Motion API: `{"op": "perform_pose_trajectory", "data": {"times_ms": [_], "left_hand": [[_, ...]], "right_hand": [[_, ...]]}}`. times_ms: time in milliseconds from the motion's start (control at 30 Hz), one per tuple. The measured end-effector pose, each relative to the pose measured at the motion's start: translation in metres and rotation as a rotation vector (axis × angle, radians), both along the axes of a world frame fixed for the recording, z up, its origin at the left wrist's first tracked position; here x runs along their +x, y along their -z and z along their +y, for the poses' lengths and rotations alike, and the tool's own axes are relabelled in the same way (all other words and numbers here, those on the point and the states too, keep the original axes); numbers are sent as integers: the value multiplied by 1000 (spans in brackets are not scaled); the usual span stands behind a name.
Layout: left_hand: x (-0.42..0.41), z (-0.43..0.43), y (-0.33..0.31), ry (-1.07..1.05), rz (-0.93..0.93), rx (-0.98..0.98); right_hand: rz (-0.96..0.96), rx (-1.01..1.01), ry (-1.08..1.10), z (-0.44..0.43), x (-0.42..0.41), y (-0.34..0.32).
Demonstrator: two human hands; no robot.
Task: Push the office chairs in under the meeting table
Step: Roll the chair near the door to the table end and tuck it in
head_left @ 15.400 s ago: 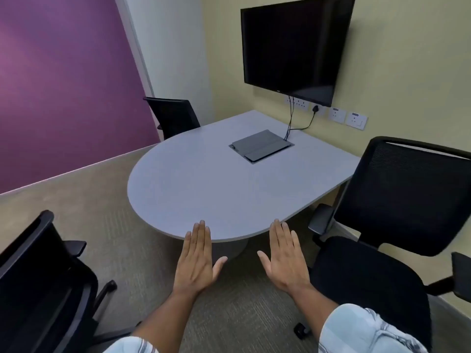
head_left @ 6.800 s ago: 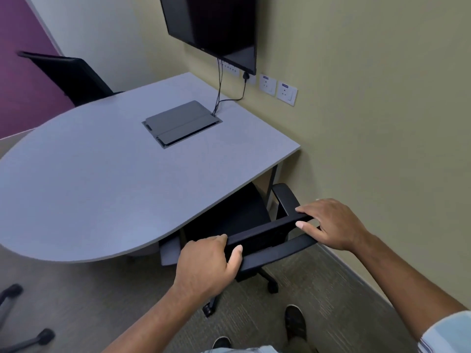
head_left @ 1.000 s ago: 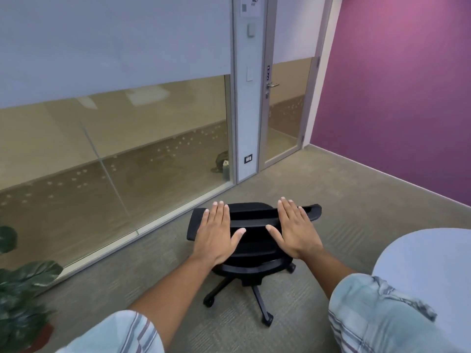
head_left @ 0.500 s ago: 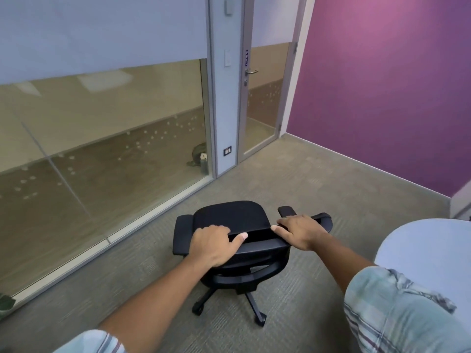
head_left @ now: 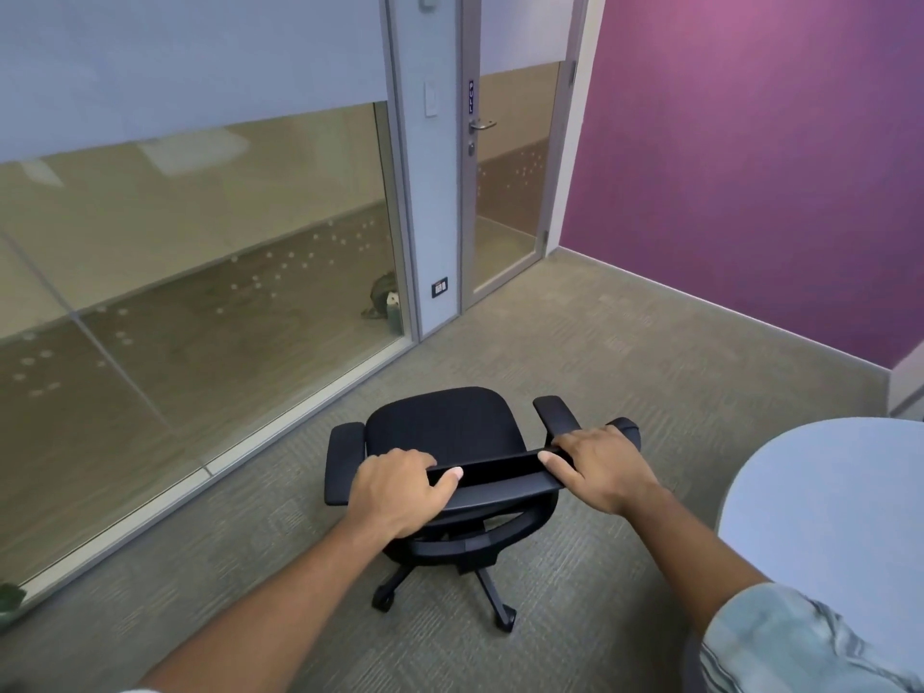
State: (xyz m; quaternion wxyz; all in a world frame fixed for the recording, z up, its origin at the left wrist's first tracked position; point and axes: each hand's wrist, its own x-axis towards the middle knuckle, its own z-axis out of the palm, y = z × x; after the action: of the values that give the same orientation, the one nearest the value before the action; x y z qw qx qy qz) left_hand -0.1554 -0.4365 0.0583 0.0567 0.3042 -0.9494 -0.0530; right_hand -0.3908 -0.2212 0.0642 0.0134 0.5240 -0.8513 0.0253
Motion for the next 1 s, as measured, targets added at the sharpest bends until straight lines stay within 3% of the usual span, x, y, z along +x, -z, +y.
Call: {"op": "perform_pose_trajectory", "data": {"times_ms": [567,767,1000], "left_hand": [[17,-13,-14,150,-72,61],[21,-36,-13,293,-39,78],[16,-72,-17,615,-86,71]], "right_hand": [[66,-92,101,27,53,13],[65,-105,247,33,92,14],[26,-82,476,29,153,11]]}}
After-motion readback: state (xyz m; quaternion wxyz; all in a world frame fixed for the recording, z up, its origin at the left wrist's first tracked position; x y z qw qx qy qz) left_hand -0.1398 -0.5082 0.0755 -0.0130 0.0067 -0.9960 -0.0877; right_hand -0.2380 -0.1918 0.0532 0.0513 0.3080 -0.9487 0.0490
